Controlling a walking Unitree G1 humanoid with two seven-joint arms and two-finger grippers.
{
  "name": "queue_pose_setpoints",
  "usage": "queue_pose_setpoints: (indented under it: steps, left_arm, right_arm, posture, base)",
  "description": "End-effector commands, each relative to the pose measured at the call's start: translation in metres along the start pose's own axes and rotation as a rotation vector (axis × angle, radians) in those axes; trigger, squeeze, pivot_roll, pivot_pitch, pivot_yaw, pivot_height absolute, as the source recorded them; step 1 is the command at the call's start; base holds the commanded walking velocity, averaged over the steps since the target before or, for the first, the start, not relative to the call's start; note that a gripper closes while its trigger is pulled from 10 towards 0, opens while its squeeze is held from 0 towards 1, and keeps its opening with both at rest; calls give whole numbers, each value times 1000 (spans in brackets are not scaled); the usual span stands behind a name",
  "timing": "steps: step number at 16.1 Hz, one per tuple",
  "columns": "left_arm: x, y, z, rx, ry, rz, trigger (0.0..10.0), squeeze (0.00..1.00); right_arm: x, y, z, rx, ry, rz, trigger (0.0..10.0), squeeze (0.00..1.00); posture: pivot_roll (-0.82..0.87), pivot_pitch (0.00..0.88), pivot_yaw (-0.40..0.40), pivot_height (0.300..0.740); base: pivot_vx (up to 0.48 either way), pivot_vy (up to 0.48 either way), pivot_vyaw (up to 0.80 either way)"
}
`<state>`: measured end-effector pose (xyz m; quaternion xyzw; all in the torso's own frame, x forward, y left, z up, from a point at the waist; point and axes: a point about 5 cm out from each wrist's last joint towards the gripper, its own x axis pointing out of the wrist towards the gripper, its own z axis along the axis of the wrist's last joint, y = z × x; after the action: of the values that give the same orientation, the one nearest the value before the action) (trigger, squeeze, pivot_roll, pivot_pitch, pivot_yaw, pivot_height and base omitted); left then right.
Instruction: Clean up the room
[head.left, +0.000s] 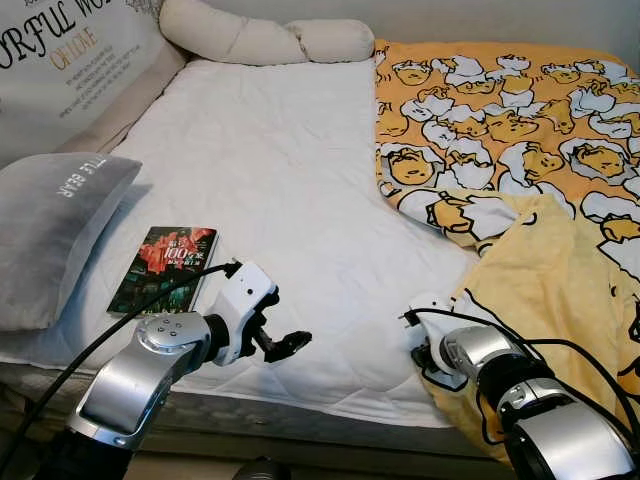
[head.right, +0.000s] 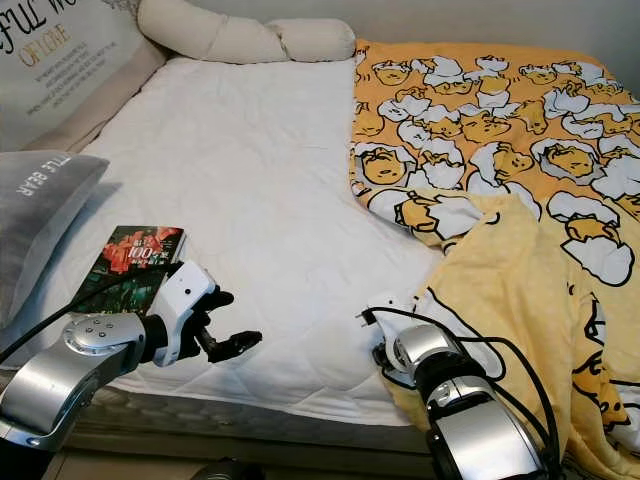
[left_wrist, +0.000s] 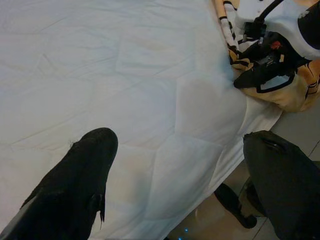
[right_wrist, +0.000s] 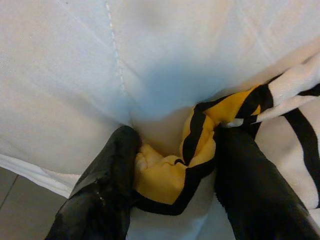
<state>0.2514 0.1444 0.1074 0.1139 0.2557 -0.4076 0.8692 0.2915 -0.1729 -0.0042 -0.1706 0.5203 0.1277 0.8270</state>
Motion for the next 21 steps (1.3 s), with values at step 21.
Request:
queue_pose_setpoints:
  steps: [21]
  left_arm:
    - [-7,-36,-20,-83,7,-62,10000,0]
  right_arm:
    - [-161,84,-36,7,-506,1233,1647,0]
  posture:
    - [7,0,31,740]
  base:
    - [0,0,0]
